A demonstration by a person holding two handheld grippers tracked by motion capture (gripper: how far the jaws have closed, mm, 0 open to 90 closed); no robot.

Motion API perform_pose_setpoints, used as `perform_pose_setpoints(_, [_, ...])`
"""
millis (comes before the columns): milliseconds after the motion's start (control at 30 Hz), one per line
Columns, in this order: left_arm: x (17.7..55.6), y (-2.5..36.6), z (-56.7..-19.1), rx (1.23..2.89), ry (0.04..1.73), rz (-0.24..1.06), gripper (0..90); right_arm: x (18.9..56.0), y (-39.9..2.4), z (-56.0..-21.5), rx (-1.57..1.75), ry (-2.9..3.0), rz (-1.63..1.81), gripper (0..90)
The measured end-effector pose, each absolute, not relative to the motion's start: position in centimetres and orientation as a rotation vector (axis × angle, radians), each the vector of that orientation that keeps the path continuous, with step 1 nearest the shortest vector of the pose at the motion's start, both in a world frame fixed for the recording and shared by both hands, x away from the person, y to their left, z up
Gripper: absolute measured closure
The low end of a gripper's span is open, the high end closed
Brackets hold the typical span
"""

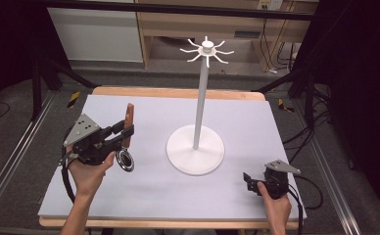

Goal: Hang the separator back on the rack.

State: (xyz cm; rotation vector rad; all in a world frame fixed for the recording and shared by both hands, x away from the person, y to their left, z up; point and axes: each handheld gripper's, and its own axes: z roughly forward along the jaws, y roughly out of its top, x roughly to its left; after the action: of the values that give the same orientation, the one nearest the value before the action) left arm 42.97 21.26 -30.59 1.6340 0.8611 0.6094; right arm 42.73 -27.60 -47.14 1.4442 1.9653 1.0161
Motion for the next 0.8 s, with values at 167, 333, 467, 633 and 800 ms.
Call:
perform_pose_setpoints(167, [43.0,21.0,-29.9,1.621,0.846,0.599,67.0,42.8,-27.7,-47.2,1.445,1.964,1.013,7.0])
perform_pose_setpoints(333, [43.3,20.4,-29.1,1.620,0.825,0.590,67.0,42.8,-27.6,-47.1,1.445,1.965,1.011,7.0])
perform_pose_setpoints(467, [43.5,20.1,-28.8,1.621,0.820,0.579,67.0,42.8,-27.6,-47.1,1.446,1.963,1.009,7.0])
perform_pose_setpoints(633, [43.8,19.6,-28.2,1.612,0.809,0.565,67.0,42.8,-27.6,-47.2,1.452,1.964,1.007,7.0])
perform_pose_setpoints(800, [44.0,18.9,-27.2,1.612,0.791,0.568,67.0,42.7,-27.6,-47.1,1.450,1.962,1.011,7.0])
